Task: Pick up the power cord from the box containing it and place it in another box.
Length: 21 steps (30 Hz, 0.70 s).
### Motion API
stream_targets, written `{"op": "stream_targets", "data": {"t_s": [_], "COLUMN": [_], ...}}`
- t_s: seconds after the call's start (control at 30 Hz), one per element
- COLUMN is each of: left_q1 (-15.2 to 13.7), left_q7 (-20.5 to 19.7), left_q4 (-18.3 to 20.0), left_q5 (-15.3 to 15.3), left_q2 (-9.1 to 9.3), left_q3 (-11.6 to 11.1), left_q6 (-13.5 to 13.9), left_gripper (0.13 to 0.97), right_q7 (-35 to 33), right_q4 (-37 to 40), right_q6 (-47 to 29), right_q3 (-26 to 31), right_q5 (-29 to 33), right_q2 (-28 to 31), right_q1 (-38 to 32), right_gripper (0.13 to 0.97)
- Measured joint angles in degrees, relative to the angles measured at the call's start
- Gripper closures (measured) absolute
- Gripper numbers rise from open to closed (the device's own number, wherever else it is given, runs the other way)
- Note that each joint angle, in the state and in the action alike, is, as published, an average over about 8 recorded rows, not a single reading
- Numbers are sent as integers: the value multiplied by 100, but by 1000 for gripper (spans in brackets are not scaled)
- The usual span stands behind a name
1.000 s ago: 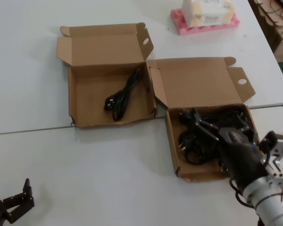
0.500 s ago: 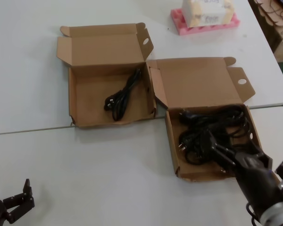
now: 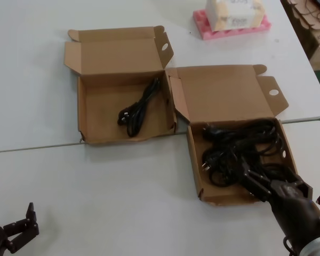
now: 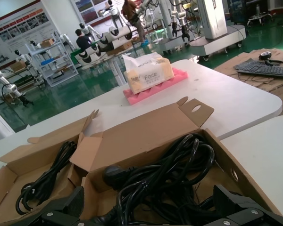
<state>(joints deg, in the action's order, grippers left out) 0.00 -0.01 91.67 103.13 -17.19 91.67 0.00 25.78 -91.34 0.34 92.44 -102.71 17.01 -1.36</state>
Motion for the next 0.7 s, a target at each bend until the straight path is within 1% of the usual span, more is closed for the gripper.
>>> {"op": "stream_targets", "data": {"t_s": [0.7], "left_q1": [0], "left_q7": [3], "left_q4": [0], "left_q5": [0], "left_q2": [0], "left_q3": [0], "left_q6": [0], "left_gripper": [132], "right_q7": [0], "right_q4": [0], "right_q6": [0], "right_q3": [0], "right_q5": [0], "right_q2": [0], "right_q1": [0], "right_gripper": [129]}}
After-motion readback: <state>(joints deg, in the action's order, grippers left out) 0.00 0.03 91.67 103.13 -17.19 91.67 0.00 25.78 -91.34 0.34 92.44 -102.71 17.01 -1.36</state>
